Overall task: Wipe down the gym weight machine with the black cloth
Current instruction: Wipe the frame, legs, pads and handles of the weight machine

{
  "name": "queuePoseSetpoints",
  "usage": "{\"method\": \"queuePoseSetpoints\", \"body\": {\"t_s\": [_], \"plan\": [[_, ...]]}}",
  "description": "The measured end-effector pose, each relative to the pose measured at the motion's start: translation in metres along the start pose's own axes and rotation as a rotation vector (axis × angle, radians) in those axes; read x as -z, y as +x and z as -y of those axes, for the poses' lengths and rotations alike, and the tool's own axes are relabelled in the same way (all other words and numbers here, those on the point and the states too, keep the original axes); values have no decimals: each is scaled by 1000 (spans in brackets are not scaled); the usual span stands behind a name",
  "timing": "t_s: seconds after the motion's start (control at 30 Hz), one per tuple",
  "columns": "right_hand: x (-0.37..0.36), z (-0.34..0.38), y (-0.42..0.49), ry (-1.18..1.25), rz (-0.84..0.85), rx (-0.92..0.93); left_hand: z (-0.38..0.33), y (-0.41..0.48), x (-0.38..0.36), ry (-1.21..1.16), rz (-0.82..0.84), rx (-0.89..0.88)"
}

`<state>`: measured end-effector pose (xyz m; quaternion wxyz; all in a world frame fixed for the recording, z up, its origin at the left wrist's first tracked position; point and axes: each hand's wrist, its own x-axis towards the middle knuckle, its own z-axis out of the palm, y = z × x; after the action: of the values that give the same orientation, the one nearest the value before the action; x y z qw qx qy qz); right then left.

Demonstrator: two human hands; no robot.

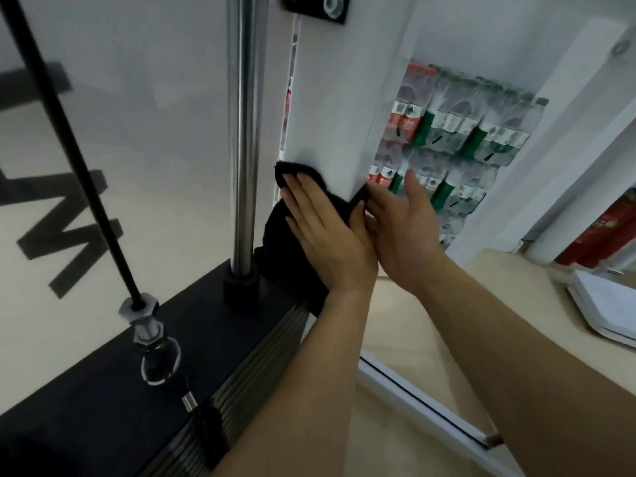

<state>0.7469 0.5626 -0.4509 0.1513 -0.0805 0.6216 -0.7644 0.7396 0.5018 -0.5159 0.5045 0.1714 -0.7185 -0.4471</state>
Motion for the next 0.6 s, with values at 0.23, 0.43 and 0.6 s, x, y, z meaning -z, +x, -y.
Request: {"method": "queuePoseSetpoints", "body": {"t_s": [0.23,0.43,0.6], "plan": [[16,-43,8,180,58,-3,9,-4,-9,-14,-66,-8],[29,-81,13,230,129,-58,45,-39,-11,-136,-31,44],[39,-107,12,238,148,-78,54,-48,-9,-185,26,101]]}}
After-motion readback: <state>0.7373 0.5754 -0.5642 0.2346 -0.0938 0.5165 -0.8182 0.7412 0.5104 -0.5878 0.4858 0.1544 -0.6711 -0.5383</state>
